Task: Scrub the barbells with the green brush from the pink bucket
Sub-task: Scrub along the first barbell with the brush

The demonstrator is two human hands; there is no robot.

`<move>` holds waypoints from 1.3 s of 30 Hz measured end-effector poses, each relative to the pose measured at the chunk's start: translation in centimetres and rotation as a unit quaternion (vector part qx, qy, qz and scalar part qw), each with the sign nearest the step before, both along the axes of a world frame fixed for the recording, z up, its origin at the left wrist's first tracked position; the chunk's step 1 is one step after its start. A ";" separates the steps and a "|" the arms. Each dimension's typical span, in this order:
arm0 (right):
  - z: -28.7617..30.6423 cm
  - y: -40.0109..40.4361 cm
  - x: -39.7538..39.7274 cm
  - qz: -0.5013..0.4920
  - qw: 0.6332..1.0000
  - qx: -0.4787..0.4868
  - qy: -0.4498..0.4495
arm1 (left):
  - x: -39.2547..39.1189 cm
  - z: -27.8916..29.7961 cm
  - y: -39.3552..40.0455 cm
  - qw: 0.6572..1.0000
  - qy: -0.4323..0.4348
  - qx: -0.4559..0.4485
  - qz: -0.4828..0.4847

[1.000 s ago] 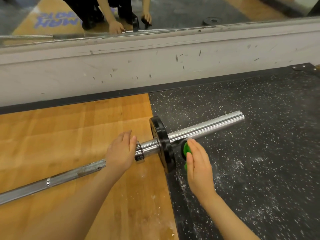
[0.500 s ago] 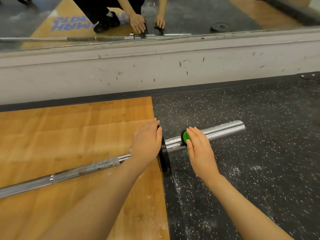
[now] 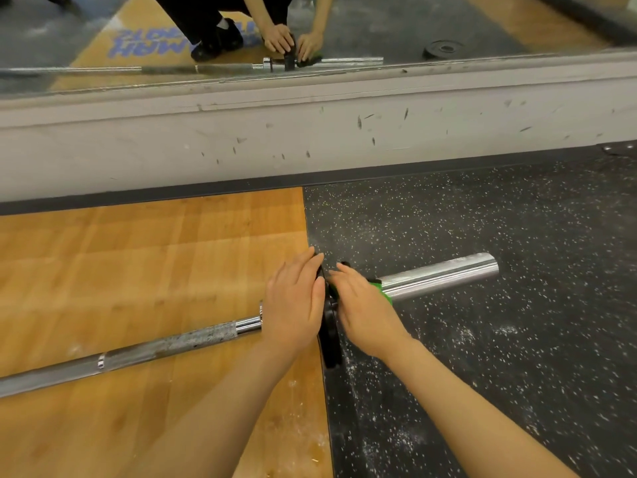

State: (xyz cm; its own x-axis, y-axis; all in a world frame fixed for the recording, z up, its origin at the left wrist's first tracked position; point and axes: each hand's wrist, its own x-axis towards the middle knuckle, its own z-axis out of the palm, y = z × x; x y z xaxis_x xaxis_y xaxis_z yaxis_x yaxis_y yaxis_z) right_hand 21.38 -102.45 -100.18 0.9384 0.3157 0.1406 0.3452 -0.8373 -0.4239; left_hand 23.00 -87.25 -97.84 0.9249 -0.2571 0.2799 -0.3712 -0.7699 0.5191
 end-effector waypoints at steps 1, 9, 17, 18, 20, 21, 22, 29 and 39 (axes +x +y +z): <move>-0.3 -0.4 -0.1 0.002 1.000 -0.024 -0.018 | -0.4 -0.2 -0.1 1.000 0.002 -0.010 0.001; -2.2 -1.5 -0.7 -0.045 0.993 -0.073 -0.082 | -1.8 -1.2 -0.4 0.999 0.003 -0.048 0.000; -2.4 -2.7 -0.1 -0.010 0.988 -0.107 -0.108 | -2.0 -1.5 -0.3 0.999 -0.015 -0.052 -0.007; -2.3 -3.5 0.0 -0.024 0.988 -0.110 -0.106 | -2.0 -1.5 -0.3 0.999 -0.016 -0.050 -0.010; -2.1 -5.2 0.0 -0.061 0.987 -0.117 -0.095 | -2.1 -1.6 -0.3 0.998 -0.018 -0.052 -0.012; -2.1 -5.8 0.0 -0.071 0.987 -0.118 -0.087 | -2.2 -1.6 -0.4 0.998 -0.017 -0.054 -0.011; -2.0 -6.0 0.0 -0.072 0.988 -0.115 -0.079 | -2.2 -1.6 -0.4 0.998 -0.016 -0.056 -0.010; -1.9 -0.6 -0.3 0.020 0.996 -0.037 -0.081 | -2.1 -1.7 -0.4 0.999 -0.011 -0.045 -0.009; -2.0 -5.4 0.4 -0.089 0.989 -0.102 -0.062 | -2.4 -1.4 -0.2 1.000 -0.006 -0.014 -0.010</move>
State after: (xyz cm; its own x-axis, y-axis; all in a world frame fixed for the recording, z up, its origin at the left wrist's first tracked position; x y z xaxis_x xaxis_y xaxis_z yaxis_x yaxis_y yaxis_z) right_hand 21.83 -107.89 -102.19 0.9609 0.1815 0.2092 0.2242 -0.9532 -0.2030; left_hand 20.59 -87.48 -99.25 0.9160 -0.2679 0.2985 -0.3931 -0.7478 0.5350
